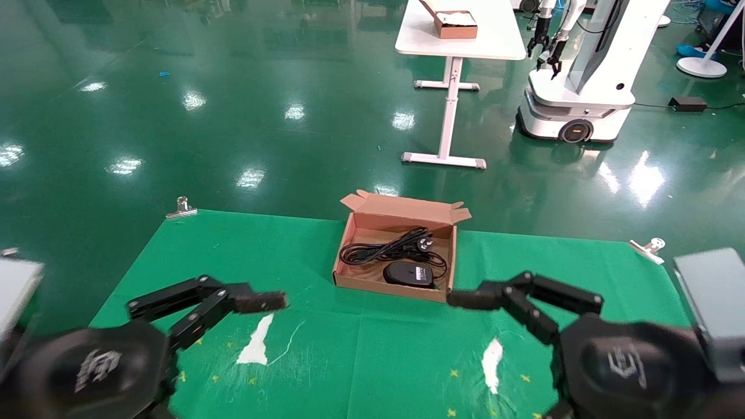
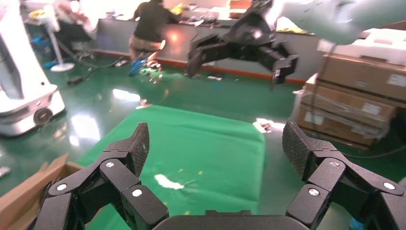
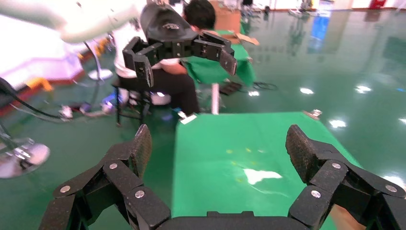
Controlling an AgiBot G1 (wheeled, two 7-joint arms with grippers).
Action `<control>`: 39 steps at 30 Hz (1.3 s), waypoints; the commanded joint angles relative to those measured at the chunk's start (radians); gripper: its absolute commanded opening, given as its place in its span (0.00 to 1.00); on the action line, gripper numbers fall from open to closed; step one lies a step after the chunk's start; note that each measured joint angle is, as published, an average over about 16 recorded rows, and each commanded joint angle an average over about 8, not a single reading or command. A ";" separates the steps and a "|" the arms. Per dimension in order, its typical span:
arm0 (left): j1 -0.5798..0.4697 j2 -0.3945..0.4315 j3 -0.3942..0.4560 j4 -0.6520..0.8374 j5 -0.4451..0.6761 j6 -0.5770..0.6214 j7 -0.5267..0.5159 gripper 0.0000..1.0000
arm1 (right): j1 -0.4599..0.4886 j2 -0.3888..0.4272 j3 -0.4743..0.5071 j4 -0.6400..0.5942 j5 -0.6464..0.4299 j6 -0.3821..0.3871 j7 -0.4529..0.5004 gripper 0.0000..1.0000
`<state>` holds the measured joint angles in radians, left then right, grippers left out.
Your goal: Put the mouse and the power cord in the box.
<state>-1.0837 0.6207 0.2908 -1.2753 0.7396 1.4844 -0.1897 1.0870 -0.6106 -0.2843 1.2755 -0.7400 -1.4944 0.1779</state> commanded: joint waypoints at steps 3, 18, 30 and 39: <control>0.022 -0.024 -0.034 -0.021 -0.025 0.035 0.002 1.00 | -0.035 -0.001 0.014 0.024 0.027 -0.002 0.017 1.00; 0.015 -0.016 -0.021 -0.013 -0.017 0.021 0.002 1.00 | -0.022 -0.001 0.009 0.015 0.018 -0.002 0.012 1.00; 0.011 -0.012 -0.015 -0.010 -0.012 0.015 0.002 1.00 | -0.016 0.000 0.006 0.010 0.012 -0.002 0.011 1.00; 0.011 -0.011 -0.013 -0.010 -0.011 0.013 0.002 1.00 | -0.014 0.000 0.006 0.009 0.011 -0.001 0.010 1.00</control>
<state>-1.0731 0.6097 0.2774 -1.2848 0.7290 1.4972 -0.1875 1.0731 -0.6110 -0.2788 1.2848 -0.7292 -1.4957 0.1877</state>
